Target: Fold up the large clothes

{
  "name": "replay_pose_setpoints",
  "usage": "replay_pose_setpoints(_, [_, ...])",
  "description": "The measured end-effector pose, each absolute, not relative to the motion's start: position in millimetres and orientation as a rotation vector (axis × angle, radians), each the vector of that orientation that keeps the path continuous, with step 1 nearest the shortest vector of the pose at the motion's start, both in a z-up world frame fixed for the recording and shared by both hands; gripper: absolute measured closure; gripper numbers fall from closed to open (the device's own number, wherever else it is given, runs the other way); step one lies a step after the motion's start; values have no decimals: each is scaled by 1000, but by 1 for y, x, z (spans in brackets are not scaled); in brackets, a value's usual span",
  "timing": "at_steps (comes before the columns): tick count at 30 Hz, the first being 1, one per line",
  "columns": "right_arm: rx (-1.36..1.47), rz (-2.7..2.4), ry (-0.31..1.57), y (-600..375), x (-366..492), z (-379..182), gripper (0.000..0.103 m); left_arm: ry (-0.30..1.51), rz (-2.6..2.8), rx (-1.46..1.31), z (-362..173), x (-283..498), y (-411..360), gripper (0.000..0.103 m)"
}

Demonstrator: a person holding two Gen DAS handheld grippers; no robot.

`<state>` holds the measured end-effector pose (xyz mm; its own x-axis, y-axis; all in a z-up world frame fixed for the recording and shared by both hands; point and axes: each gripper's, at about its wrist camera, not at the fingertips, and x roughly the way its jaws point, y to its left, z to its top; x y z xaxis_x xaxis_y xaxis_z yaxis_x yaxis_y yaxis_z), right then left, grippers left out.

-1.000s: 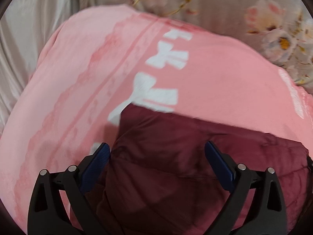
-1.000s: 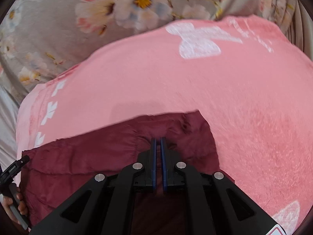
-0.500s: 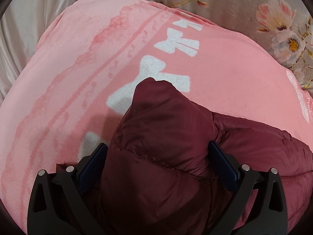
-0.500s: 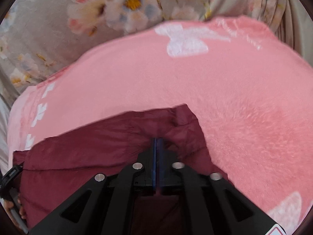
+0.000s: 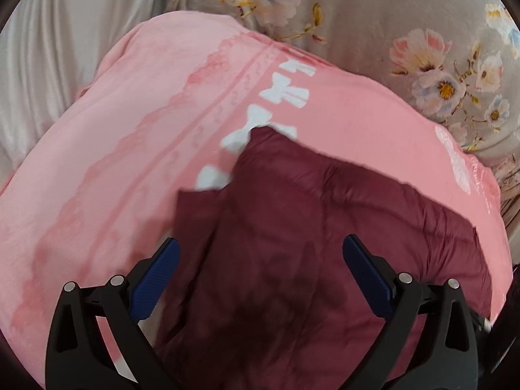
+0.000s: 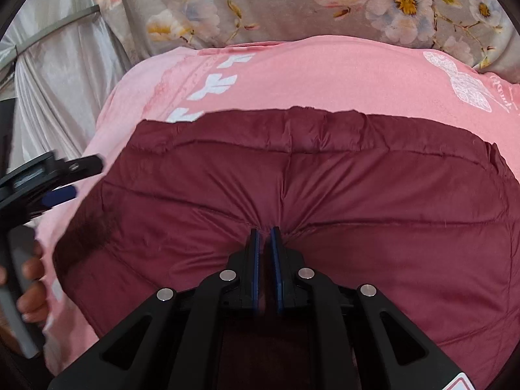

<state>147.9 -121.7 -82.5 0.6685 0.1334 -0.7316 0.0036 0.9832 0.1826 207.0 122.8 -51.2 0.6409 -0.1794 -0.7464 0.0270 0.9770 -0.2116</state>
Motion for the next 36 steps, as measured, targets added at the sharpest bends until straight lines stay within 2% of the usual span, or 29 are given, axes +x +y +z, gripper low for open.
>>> replay_pose_setpoints(8, [242,81,838,-128,133,-78,93,981,-36,-355,-103,175,180,5])
replay_pose_setpoints(12, [267,123,827,-129,80,-62,93,968,-45,-317,-101,162,171,6])
replay_pose_setpoints(16, [276,132,843,-128,48,-71,93,965,-89,-335,-99,153,159,8])
replay_pose_setpoints(17, [274,128,842,-127,45,-73,93,963,-108,-340,-97,152,155,13])
replay_pose_setpoints(20, [286,125,843,-127,47,-83,93,981,-188,-359,-90,150,142,43])
replay_pose_setpoints(22, [296,129,840,-128,49,-88,93,971,-213,-340,-80,146,132,54])
replay_pose_setpoints(24, [311,134,839,-130,50,-91,94,932,-236,-294,-61,138,119,77])
replay_pose_setpoints(30, [366,137,819,-136,34,-81,93,809,-394,-243,1,109,79,84])
replay_pose_setpoints(36, [414,152,829,-143,25,-85,93,708,-591,-133,52,74,8,85])
